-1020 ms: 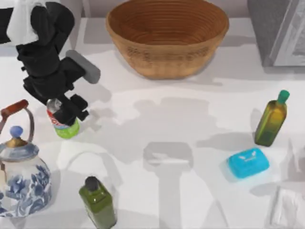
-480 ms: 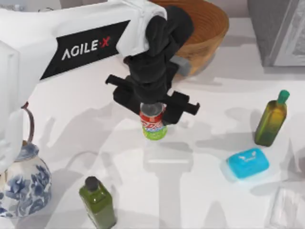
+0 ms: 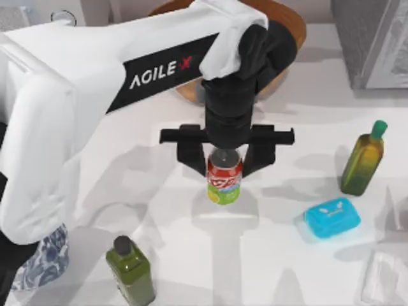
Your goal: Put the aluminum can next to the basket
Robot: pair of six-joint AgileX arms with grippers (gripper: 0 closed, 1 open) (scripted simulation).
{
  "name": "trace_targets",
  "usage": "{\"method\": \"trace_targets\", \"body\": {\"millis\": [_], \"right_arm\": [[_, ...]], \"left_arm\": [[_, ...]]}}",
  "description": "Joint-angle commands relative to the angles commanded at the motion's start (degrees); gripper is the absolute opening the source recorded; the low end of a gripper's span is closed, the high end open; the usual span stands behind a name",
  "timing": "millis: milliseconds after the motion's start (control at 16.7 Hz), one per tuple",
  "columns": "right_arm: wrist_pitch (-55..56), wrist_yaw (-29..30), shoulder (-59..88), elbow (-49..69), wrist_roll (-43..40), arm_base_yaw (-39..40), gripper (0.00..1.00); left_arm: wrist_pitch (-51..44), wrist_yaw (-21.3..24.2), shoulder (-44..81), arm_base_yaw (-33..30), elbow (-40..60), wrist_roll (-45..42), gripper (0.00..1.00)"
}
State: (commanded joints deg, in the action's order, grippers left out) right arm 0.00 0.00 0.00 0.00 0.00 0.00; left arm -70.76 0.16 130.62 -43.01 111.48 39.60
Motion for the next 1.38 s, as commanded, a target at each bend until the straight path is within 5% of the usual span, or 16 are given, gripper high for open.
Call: {"method": "trace_targets", "body": {"millis": [780, 1380], "right_arm": [[0.0, 0.0, 0.0, 0.0, 0.0, 0.0, 1.0], [0.0, 0.0, 0.0, 0.0, 0.0, 0.0, 1.0]], "left_arm": [[0.9, 0.1, 0.3, 0.1, -0.7, 1.6, 0.0], [0.9, 0.1, 0.3, 0.1, -0.7, 1.6, 0.75]]}}
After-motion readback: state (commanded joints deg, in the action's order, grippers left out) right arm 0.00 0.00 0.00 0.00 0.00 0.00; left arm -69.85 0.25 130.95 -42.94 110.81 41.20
